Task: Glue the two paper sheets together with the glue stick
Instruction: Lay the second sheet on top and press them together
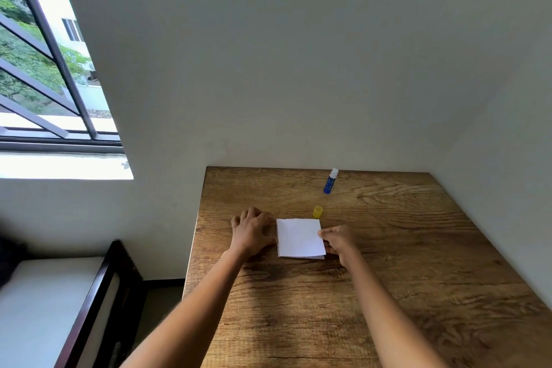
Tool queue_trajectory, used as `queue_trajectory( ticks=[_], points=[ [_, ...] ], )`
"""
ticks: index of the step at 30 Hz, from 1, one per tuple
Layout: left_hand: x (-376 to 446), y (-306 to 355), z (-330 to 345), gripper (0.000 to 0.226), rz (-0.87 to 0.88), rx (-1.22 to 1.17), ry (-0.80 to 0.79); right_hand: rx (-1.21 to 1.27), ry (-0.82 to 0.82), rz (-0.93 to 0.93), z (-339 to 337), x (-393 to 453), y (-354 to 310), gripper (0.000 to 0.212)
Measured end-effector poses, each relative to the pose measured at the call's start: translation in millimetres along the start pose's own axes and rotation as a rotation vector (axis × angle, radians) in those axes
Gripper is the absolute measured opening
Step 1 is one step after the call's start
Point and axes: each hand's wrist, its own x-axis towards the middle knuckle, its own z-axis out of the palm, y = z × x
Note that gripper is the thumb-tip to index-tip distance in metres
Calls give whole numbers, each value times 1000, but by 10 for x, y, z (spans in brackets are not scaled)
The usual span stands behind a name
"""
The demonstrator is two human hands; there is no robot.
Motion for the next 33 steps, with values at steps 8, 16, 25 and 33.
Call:
queue_trajectory(
  ticks=[8,16,25,33],
  points=[
    [-22,3,-19,50,11,-20,-6,-21,16,3,22,1,-20,23],
    [-8,22,-27,41,27,16,-48,-21,23,9,29,2,-19,24],
    [-21,55,12,33,5,32,-43,-7,24,12,30,11,-3,19],
    [-43,73,25,42,33,89,-2,-41,50,-3,35,22,9,22]
  ],
)
